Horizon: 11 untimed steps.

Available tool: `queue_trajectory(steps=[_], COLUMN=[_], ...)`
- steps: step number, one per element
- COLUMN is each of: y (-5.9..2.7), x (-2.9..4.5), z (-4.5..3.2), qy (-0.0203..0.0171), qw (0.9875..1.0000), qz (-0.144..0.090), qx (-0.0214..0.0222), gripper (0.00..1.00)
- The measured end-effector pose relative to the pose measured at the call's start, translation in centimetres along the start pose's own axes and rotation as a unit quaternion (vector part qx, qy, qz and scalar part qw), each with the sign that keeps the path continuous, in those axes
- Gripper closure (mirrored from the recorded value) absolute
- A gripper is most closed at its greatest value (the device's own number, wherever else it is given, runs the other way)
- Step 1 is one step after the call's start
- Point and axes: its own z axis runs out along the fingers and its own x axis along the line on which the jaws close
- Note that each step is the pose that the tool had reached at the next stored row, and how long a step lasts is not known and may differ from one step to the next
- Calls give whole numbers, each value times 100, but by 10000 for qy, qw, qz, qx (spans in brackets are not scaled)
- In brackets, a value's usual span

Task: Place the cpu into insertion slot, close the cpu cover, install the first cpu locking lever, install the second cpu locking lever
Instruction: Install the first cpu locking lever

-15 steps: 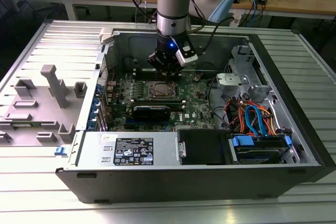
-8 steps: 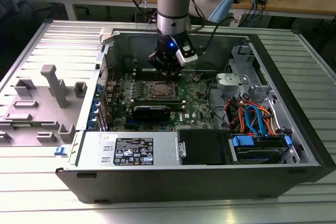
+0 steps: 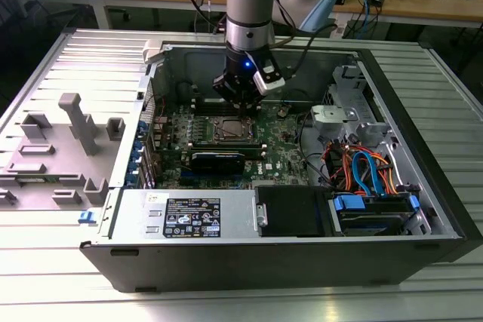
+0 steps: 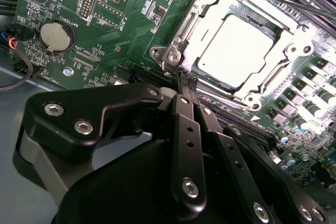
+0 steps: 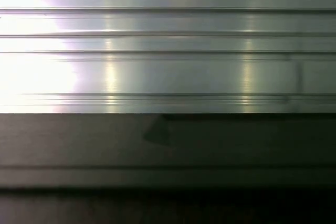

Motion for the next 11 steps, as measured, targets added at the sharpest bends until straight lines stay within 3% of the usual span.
queue_trajectory(steps=[11], y=[-31], x=[-3], z=[16], qy=[0], qw=[10000], qz=[1], qx=[2], gripper=[89])
